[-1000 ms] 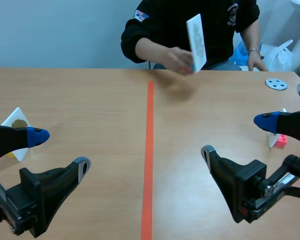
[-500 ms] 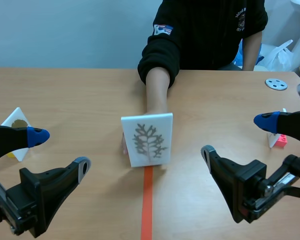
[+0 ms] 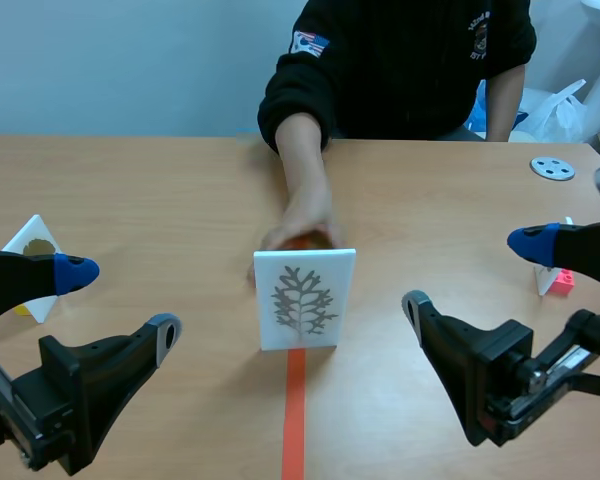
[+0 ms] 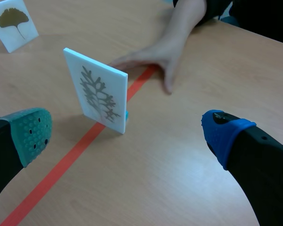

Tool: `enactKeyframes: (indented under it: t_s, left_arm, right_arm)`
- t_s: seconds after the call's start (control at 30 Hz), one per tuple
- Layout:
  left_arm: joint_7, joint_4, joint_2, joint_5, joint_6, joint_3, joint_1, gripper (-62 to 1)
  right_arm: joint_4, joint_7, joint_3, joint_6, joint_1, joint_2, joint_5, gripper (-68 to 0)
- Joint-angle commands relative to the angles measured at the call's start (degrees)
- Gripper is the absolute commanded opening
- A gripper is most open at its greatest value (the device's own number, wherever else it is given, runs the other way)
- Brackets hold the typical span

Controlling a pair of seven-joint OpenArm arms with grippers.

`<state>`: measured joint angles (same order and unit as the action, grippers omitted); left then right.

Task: Sort the leaf by its shape. The table is split by an orange tape line. A compound leaf with several leaflets goes to the left side, a simple leaf with one blade goes to the right side. Return to the home posture when a red brick is placed on the table.

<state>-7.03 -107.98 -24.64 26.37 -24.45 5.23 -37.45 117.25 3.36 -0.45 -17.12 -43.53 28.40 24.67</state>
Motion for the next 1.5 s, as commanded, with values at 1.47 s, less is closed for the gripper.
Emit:
enactKeyframes:
  t_s: [1.47]
  left_arm:
    - [1.2,-0.2,-0.2,0.5,-0.3,-0.1,0.0,1.4]
  right_arm:
    - [-58.1,16.2,-32.9,-7.1,49.6,-12.7,-18.9,0.4]
